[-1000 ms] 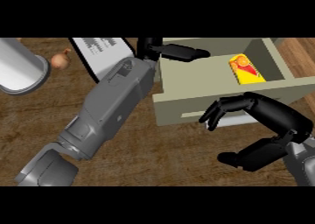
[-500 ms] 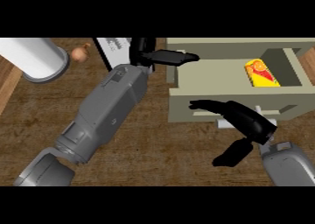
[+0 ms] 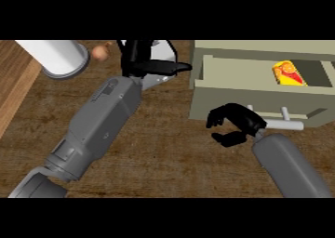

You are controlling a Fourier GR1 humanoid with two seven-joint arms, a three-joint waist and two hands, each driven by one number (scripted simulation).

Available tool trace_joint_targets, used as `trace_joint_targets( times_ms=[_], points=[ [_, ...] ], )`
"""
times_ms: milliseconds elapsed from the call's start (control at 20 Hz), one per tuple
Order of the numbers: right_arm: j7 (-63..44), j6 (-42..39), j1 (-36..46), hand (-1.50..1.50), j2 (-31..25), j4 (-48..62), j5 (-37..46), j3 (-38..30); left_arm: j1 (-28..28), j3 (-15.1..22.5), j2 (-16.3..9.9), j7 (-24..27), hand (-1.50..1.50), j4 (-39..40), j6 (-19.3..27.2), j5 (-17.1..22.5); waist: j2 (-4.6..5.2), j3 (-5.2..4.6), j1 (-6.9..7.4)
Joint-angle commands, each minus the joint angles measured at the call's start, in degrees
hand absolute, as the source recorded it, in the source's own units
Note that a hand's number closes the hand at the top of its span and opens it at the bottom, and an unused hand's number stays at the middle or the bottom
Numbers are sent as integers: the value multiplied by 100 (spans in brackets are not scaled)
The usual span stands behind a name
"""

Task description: Pick up the cup, place it into the drawer and close the drawer

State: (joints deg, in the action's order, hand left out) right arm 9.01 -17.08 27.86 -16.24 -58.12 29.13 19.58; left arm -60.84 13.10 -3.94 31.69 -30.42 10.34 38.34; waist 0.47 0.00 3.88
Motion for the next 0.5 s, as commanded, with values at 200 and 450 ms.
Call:
trace_joint_targets(
  times_ms=[200,450],
  points=[
    [1176,708,1270,150,-76,2099,-25,-854,748,21,-469,16,-150,-509,-594,30,109,24,323],
    [1364,865,2120,150,-341,2759,-312,-1486,986,95,-403,-139,-150,-770,-620,60,147,32,484]
  ],
)
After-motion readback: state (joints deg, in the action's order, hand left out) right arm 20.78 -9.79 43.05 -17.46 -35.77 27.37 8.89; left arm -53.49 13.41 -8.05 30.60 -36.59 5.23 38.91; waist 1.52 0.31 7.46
